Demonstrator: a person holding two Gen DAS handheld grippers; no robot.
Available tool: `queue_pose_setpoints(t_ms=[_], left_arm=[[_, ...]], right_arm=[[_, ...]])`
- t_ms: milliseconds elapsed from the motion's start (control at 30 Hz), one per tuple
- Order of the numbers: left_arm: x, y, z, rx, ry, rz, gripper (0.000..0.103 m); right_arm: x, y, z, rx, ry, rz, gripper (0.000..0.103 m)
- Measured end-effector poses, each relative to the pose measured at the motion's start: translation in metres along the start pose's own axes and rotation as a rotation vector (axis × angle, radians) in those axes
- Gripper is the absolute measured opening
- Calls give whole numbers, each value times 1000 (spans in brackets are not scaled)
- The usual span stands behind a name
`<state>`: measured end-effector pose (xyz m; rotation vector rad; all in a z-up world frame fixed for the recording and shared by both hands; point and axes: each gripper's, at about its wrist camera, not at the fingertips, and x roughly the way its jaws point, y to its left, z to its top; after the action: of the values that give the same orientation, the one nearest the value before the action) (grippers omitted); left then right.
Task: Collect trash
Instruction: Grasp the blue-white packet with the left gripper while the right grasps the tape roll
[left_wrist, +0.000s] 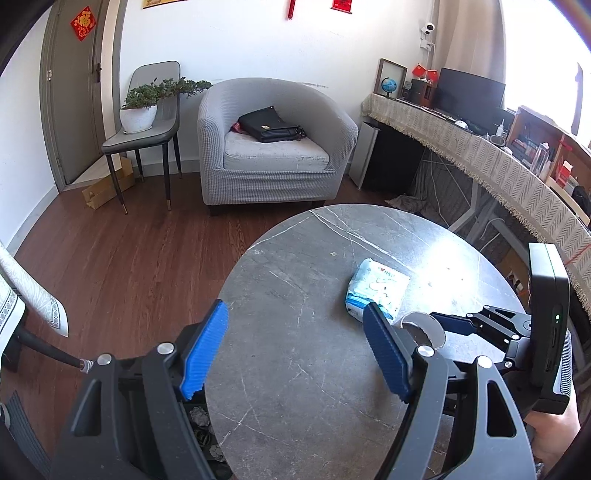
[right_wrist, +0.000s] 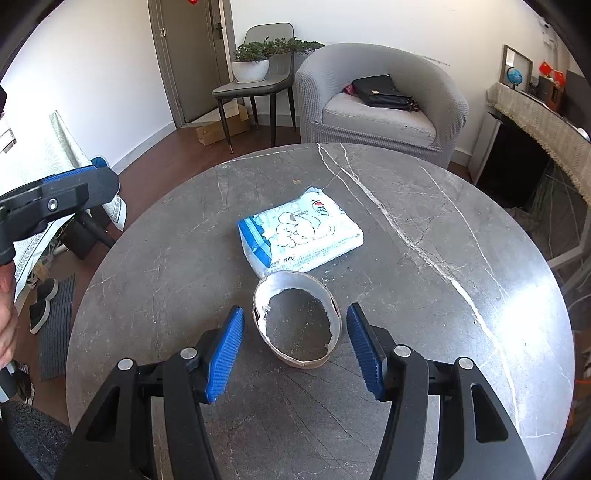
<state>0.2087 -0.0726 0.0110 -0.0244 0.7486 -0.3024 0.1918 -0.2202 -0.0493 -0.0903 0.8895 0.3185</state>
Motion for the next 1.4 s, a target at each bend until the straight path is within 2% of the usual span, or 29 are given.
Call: queue_pose_setpoints(t_ms=[100,167,433,733,933,1233,1400], left_arm=[[7,-6,0,5,10,-11,78],[11,-10,0,10,16,-13,78],[27,-27,-2,49,45,-31,78],[59,-60,-10,149,132,-111,79],[79,-82,-14,225,159,-114,81],[105,-75,-3,230,199,-98,81],[116,-71,7,212,210,-121,81]], right_arm=[[2,0,1,-11,3,0,47],[2,-1,2,-9,-2,4,45],[-18,-29,-5,67,-51,-1,44],[-31,-64,-14,153,-80,19,44],[-38,-82,-23,184,-92,40,44],[-42,-104,-40,230,-84,84,44],[-47,-110,-43,241,-92,96,44]])
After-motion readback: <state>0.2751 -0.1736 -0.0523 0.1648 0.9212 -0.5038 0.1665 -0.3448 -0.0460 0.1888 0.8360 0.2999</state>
